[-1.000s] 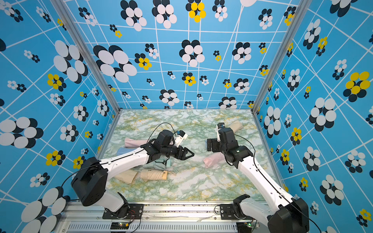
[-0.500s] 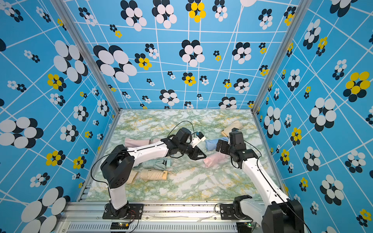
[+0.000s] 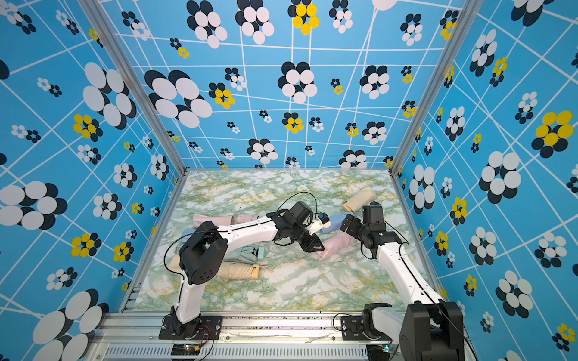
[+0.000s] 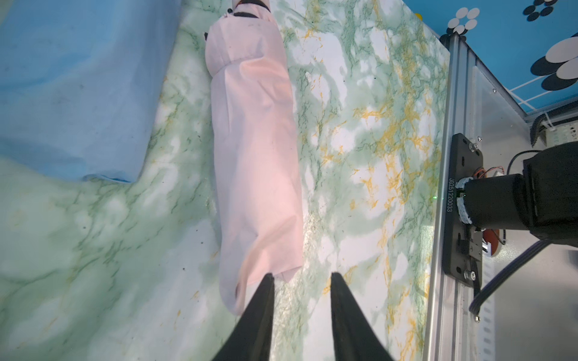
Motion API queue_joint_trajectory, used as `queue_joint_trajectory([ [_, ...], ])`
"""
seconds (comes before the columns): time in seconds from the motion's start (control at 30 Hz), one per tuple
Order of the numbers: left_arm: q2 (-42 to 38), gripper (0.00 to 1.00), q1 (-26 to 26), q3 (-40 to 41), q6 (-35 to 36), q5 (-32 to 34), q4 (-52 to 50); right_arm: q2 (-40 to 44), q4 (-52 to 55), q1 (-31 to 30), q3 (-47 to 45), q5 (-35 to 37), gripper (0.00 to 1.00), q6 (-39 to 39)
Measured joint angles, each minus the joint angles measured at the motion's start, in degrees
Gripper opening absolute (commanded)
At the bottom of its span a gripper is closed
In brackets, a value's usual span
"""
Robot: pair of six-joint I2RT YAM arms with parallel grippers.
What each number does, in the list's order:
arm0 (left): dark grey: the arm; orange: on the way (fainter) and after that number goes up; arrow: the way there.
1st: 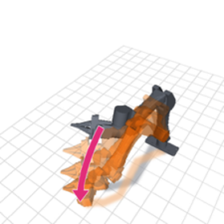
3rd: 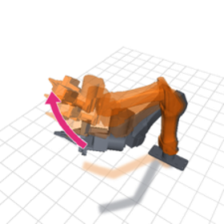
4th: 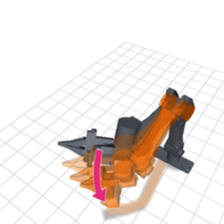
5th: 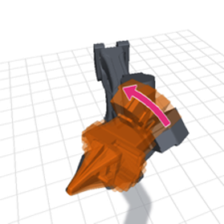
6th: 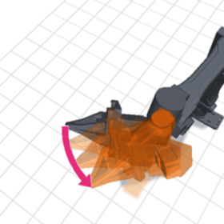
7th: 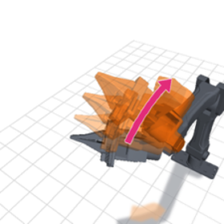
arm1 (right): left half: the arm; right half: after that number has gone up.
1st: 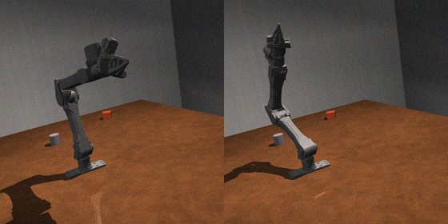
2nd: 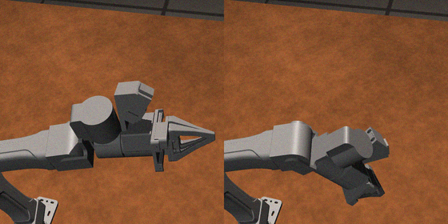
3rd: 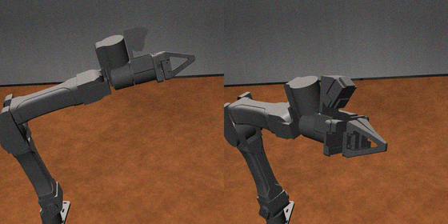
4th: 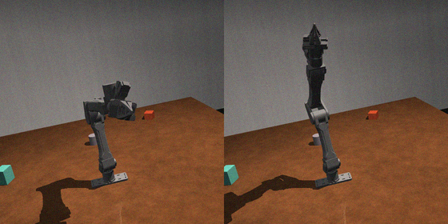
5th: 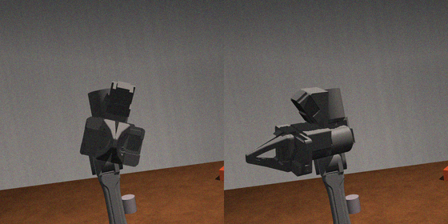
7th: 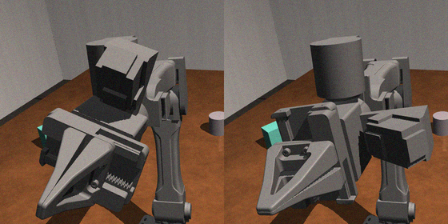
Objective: Take umbrellas out of sleeves
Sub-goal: Move the umbrella to the center of the board.
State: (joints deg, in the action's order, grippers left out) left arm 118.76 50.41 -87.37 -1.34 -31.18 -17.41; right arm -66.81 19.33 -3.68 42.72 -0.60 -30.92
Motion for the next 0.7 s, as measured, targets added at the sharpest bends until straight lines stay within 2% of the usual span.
queue_joint_trajectory([
  [0.47, 4.28, 0.29, 0.63, -2.08, 1.9, 1.33, -2.84, -4.04, -0.26, 0.13, -0.09, 5.03, 0.95, -11.06],
  [0.7, 4.33, 0.36, 0.63, -2.05, 1.95, 4.55, -3.21, -5.92, -0.28, 0.13, -0.09, 6.12, 0.92, -14.82],
])
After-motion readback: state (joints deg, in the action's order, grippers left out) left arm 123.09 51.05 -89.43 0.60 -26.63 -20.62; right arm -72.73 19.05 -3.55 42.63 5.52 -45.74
